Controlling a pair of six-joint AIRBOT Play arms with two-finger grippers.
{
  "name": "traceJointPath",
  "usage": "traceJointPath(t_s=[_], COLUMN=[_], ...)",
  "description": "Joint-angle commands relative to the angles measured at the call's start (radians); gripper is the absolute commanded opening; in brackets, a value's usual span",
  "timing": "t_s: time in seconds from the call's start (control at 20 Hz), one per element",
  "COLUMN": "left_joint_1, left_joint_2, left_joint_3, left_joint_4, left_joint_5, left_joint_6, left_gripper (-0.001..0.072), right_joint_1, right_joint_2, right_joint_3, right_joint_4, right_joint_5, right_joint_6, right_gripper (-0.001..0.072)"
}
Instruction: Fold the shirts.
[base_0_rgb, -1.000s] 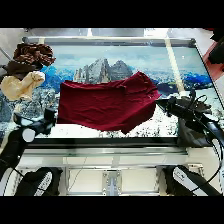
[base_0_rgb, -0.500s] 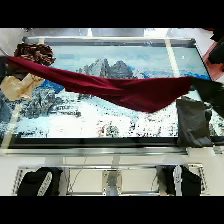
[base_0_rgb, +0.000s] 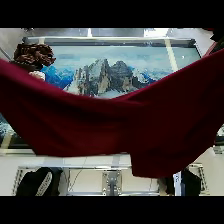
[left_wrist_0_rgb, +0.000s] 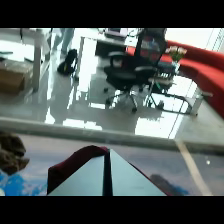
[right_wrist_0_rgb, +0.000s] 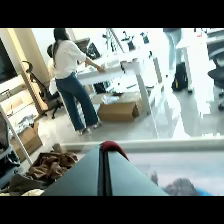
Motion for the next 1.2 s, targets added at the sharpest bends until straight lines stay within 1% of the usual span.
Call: traceJointPath(t_s=[0.0,0.1,0.2,0.3,0.4,0.45,0.55,0.65,0.7,0.8,0.95,1.0,1.05,1.1,1.15], left_joint_1=[0.001,0.000,-0.003,-0.019,-0.043,-0.056,-0.068,-0.060,-0.052,-0.037,-0.029,-0.029,-0.029,-0.026,-0.023], left_joint_2=[-0.172,-0.295,-0.419,-0.555,-0.683,-0.734,-0.800,-0.829,-0.832,-0.832,-0.829,-0.821,-0.804,-0.787,-0.776], left_joint_3=[-0.066,-0.162,-0.239,-0.262,-0.261,-0.261,-0.260,-0.251,-0.244,-0.226,-0.186,-0.178,-0.178,-0.178,-0.178], left_joint_4=[0.023,0.015,0.014,0.015,0.015,0.015,0.015,0.019,0.025,0.030,0.071,0.112,0.164,0.212,0.222], left_joint_5=[-0.100,-0.019,0.119,0.231,0.357,0.428,0.554,0.594,0.595,0.577,0.449,0.408,0.362,0.291,0.207], left_joint_6=[0.003,-0.033,-0.083,-0.109,-0.136,-0.165,-0.192,-0.192,-0.191,-0.191,-0.185,-0.179,-0.180,-0.181,-0.179], left_gripper=[0.0005,0.0004,0.0004,0.0004,0.0004,0.0004,0.0004,0.0004,0.0004,0.0005,0.0005,0.0005,0.0005,0.0005,0.0005], right_joint_1=[0.012,0.111,0.313,0.542,0.711,0.760,0.782,0.759,0.733,0.662,0.563,0.537,0.512,0.491,0.475], right_joint_2=[-0.167,-0.284,-0.427,-0.601,-0.782,-0.861,-0.964,-0.996,-0.996,-0.996,-0.996,-0.995,-0.988,-0.982,-0.978], right_joint_3=[-0.089,-0.217,-0.330,-0.391,-0.385,-0.365,-0.309,-0.255,-0.229,-0.173,-0.132,-0.130,-0.130,-0.130,-0.131], right_joint_4=[-0.024,-0.025,-0.041,-0.091,-0.111,-0.114,-0.115,-0.115,-0.115,-0.116,-0.135,-0.178,-0.253,-0.333,-0.398], right_joint_5=[0.056,-0.007,-0.133,-0.367,-0.600,-0.671,-0.726,-0.772,-0.773,-0.709,-0.540,-0.494,-0.455,-0.420,-0.372], right_joint_6=[-0.085,-0.162,-0.245,-0.296,-0.304,-0.316,-0.318,-0.318,-0.318,-0.317,-0.313,-0.294,-0.245,-0.191,-0.155], right_gripper=[0.0016,0.0016,0.0016,0.0016,0.0015,0.0015,0.0015,0.0015,0.0015,0.0015,0.0015,0.0015,0.0016,0.0015,0.0015])
